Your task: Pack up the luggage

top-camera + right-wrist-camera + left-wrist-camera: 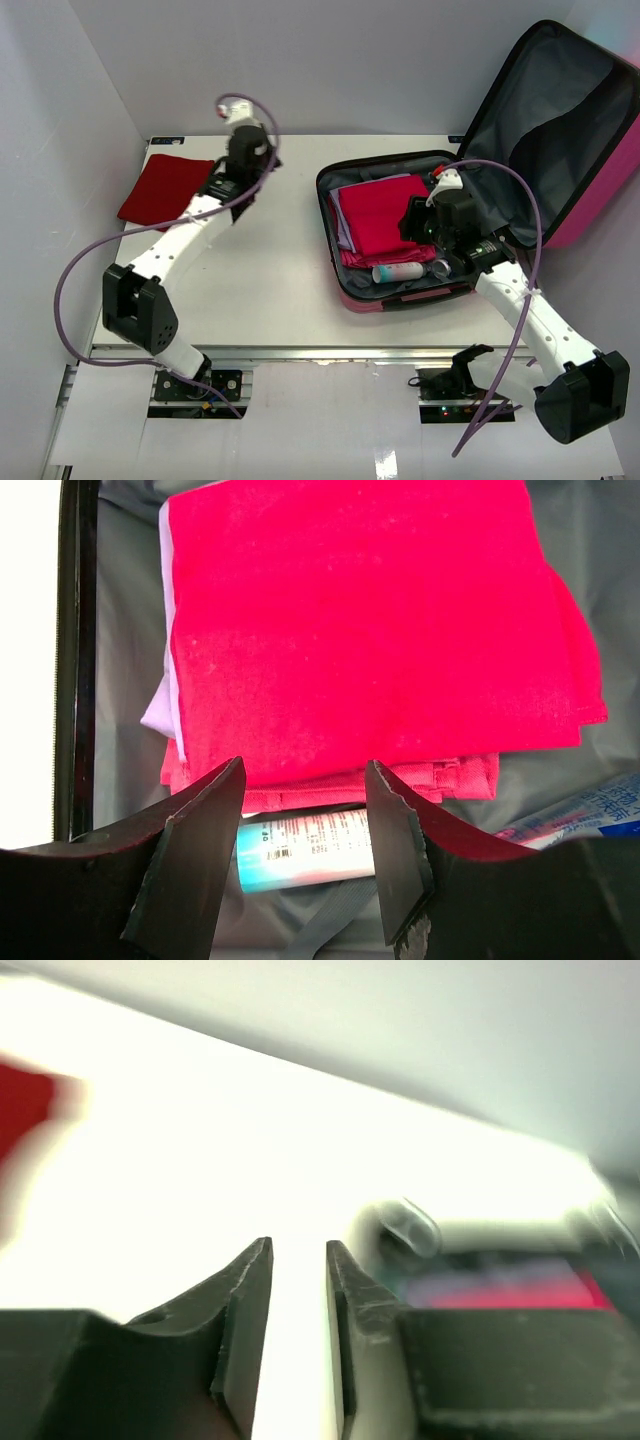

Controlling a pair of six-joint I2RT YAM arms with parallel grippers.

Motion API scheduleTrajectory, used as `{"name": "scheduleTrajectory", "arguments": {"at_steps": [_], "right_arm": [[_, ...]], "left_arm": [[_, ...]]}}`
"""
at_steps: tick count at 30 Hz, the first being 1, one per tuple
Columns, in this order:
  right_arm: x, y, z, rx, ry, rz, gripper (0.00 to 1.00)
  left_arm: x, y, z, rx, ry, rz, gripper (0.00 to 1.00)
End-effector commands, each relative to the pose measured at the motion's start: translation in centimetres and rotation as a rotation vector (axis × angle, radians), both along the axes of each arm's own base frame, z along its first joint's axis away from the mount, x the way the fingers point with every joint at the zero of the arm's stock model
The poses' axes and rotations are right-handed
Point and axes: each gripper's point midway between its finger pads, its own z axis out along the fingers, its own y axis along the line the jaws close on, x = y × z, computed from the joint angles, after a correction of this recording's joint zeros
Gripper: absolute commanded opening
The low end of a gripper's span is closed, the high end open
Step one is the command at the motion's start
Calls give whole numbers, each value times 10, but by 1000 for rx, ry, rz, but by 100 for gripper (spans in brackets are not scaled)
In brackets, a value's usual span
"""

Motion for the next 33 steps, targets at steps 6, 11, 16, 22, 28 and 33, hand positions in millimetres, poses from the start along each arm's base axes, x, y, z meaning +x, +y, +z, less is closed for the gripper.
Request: {"name": "scheduleTrajectory", "arguments": {"at_steps": [6,11,16,22,28,33], "right_arm": [[-4,11,27,76,-138,49,59],[-4,16,26,85,-130,74,59],[-4,22,21,85,-115,96,59],[-8,23,27,84,-129,108,59],[-8,24,28,88,-134,115,59],[-7,27,27,89,-126,124,58]], "left_arm": [[38,239,-77,-114,17,660,0],[56,314,-126,-116,104,824,0],[52,327,-171,-170,131,840,0],[52,318,-243,-184,301,835,0],[19,295,-265,-193,348,837,0],[-8,258,-252,-203,307,797,0]]}}
